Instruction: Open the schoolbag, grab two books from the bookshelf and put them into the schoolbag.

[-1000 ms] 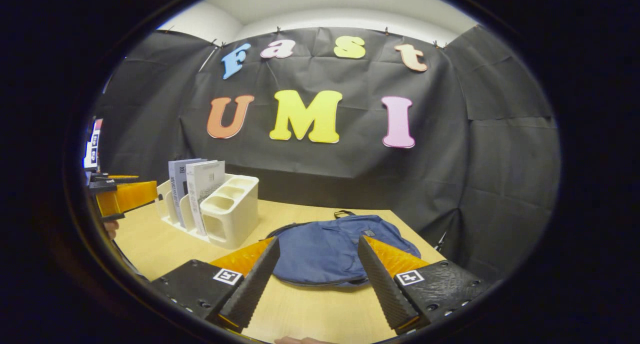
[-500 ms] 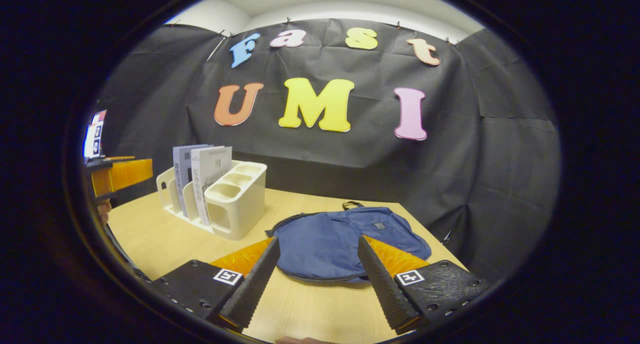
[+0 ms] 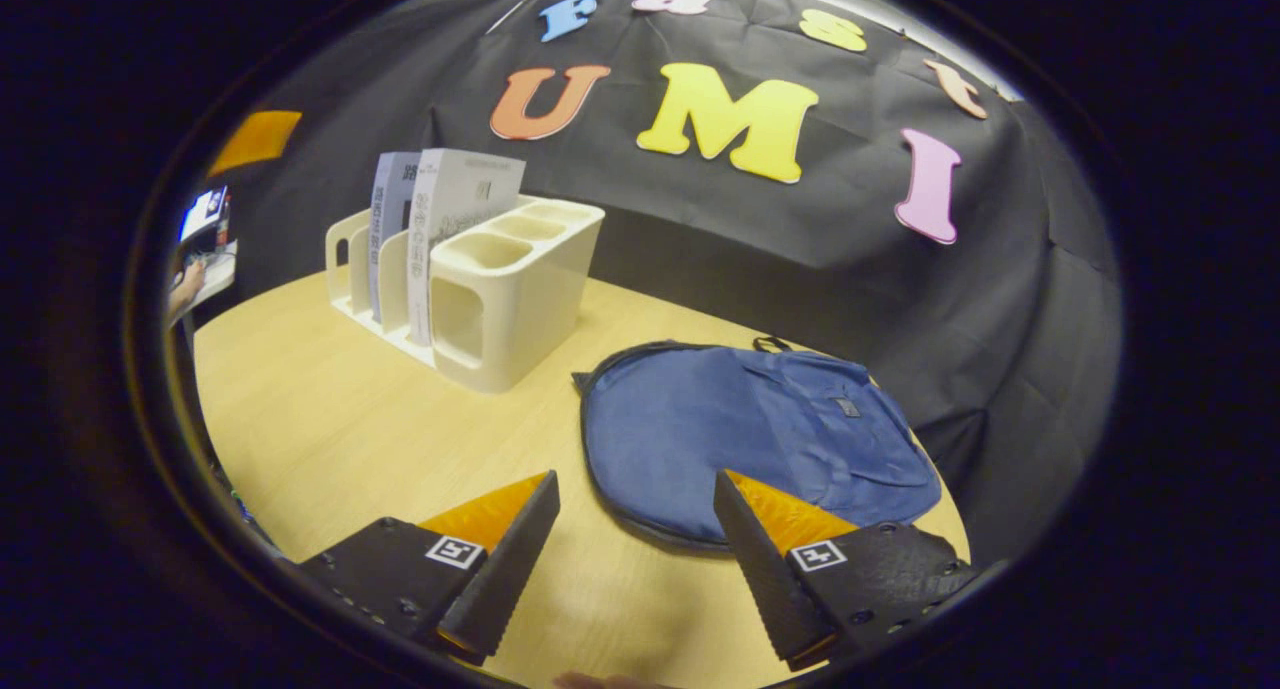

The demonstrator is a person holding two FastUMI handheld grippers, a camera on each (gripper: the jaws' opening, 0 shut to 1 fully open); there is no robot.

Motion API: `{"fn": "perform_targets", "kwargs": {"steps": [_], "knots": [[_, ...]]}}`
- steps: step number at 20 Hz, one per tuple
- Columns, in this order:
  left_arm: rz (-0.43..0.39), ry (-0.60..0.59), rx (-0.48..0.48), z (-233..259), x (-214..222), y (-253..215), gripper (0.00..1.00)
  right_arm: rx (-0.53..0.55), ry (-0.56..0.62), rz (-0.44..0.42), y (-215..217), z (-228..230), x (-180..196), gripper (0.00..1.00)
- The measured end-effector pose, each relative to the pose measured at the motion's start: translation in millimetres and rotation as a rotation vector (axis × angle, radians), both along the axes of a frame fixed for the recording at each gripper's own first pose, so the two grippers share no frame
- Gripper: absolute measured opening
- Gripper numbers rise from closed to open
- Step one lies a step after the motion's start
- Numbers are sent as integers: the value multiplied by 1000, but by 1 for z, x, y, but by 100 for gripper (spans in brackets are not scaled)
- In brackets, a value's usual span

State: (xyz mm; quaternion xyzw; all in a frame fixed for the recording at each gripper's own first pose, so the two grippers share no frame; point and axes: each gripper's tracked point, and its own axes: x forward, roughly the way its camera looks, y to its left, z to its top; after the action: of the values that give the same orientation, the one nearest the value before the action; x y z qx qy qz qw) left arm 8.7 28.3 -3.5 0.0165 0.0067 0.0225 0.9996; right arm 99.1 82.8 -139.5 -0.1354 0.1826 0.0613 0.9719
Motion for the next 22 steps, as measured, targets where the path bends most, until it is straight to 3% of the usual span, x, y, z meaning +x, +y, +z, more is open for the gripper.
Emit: {"fn": "perform_targets", "kwargs": {"steps": [3, 8, 16, 17, 18, 20, 22], "knots": [[48, -6, -22, 1, 2, 12, 98, -108, 6, -18, 8, -9, 19, 98], [56, 16, -33, -4, 3, 16, 98, -409, 14, -3, 19, -24, 39, 95], [66, 20, -34, -7, 7, 27, 98, -743, 32, -37, 17, -19, 66, 98], [68, 23, -36, -7, 8, 28, 98, -772, 34, -48, 16, -18, 68, 92], [69, 25, -39, -7, 8, 30, 98, -789, 45, -58, 15, -21, 70, 97], [77, 22, -42, -6, 9, 34, 98, -821, 40, -83, 16, -20, 75, 85], [85, 23, -44, -6, 8, 39, 98, -823, 39, -106, 16, -19, 80, 82]]}}
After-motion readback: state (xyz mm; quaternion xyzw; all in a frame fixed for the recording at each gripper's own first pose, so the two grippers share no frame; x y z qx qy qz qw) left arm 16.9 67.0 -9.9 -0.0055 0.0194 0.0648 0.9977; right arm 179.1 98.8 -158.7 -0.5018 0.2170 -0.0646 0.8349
